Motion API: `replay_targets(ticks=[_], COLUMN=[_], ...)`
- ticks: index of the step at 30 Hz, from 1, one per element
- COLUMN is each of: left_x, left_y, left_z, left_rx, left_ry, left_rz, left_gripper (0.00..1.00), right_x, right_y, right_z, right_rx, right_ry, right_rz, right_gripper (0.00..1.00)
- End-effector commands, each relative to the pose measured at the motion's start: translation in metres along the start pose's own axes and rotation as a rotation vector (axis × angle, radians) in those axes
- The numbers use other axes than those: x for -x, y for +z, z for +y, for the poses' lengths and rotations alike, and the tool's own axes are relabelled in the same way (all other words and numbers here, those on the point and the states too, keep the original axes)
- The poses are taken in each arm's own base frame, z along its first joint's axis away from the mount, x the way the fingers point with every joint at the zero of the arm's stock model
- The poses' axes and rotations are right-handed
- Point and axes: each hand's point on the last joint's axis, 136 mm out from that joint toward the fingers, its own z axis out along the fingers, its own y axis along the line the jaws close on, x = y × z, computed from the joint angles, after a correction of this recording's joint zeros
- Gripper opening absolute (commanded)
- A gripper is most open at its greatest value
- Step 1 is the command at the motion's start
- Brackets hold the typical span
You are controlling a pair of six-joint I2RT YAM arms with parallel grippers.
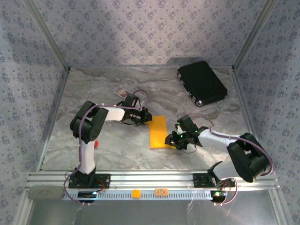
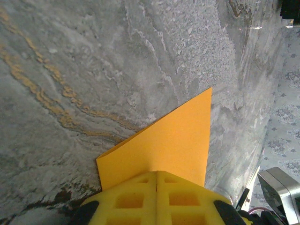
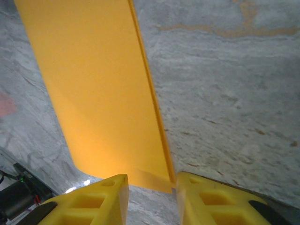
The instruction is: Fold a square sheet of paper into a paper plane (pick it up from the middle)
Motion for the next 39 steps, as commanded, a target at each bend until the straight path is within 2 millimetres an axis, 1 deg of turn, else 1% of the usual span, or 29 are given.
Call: replay_targets(ticks=[1,5,7,12,17,23,25,27,30,33,35,36,39], left_x=[-0.015,-0.016,-0.016,-0.014,-0.013,-0.012,-0.012,-0.011,-0.009,-0.004,0.0,0.001,0.006], left_y=[0.005,0.006,0.005,0.005,0.006,0.007,0.008,0.008,0.005,-0.002,-0.009,-0.012,-0.027], left_z=[0.04,0.038,0.037,0.032,0.028,0.022,0.02,0.017,0.005,-0.011,-0.023,-0.029,-0.052], left_rx=[0.101,0.091,0.089,0.072,0.066,0.054,0.052,0.046,0.021,0.001,-0.007,-0.015,-0.045], left_ry=[-0.081,-0.081,-0.078,-0.073,-0.065,-0.056,-0.056,-0.053,-0.037,-0.005,0.017,0.029,0.07], left_rz=[0.032,0.033,0.031,0.029,0.031,0.032,0.034,0.032,0.026,0.018,0.008,0.003,-0.029], left_gripper=[0.0,0.0,0.0,0.0,0.0,0.0,0.0,0.0,0.0,0.08,0.15,0.2,0.4], right_x=[0.001,0.009,0.011,0.02,0.034,0.045,0.048,0.049,0.052,0.052,0.052,0.052,0.053], right_y=[0.003,-0.001,-0.003,-0.004,-0.006,-0.004,-0.003,0.0,0.004,0.007,0.008,0.008,0.01], right_z=[0.013,0.019,0.022,0.037,0.041,0.046,0.05,0.049,0.041,0.034,0.032,0.03,0.026], right_rx=[0.064,0.092,0.104,0.177,0.203,0.258,0.293,0.309,0.302,0.29,0.286,0.281,0.259], right_ry=[0.01,0.006,0.003,-0.038,-0.095,-0.146,-0.167,-0.16,-0.134,-0.119,-0.116,-0.114,-0.095], right_rz=[0.006,-0.029,-0.04,-0.041,-0.06,-0.047,-0.041,-0.032,-0.031,-0.028,-0.026,-0.03,-0.037], right_gripper=[0.33,0.31,0.32,0.37,0.41,0.42,0.41,0.37,0.32,0.27,0.21,0.18,0.11])
